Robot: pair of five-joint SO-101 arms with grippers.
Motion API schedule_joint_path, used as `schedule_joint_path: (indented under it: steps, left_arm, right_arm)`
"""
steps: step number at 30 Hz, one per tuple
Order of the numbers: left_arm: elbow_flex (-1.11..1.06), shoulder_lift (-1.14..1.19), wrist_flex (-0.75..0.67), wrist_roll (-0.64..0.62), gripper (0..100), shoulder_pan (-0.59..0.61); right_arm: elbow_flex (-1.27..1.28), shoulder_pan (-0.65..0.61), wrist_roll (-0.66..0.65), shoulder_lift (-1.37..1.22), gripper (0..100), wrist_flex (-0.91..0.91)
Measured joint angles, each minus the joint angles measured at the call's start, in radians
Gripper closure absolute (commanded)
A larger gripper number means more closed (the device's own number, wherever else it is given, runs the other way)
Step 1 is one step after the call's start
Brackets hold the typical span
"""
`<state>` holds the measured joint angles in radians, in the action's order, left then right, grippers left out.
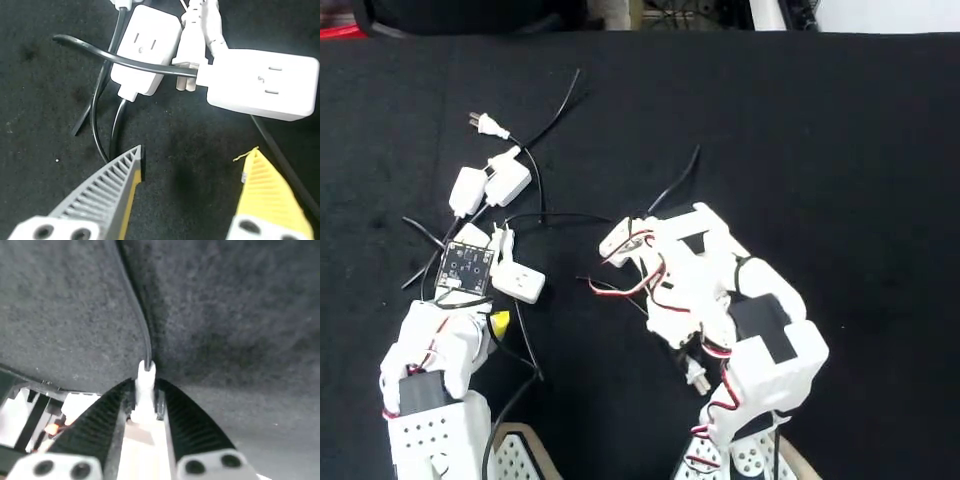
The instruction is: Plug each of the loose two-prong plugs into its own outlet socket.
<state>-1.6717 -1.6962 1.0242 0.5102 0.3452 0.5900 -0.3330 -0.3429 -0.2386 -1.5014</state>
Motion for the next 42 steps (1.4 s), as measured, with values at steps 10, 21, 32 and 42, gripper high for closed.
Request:
schedule_joint_path:
  steps: [10, 21, 32, 42]
  left_arm:
    - [0.0, 0.0, 0.0, 0.0, 68, 0.0]
    - [0.0, 0.0, 0.0, -0.028, 68, -0.057]
    - [0.078, 0.0, 0.0, -0.192, 68, -0.227]
    - [0.235, 0.0, 0.0, -0.405, 68, -0.324]
  right_arm:
    - [-0.051, -0.003, 0.063, 0.242, 98.7, -0.075]
    - [0.031, -0.253, 0.425, 0.829, 98.7, 0.236]
    - [0.523, -0.465, 0.736, 1.203, 98.7, 1.034]
    - [0.732, -0.531, 0.772, 1.557, 98.7, 1.053]
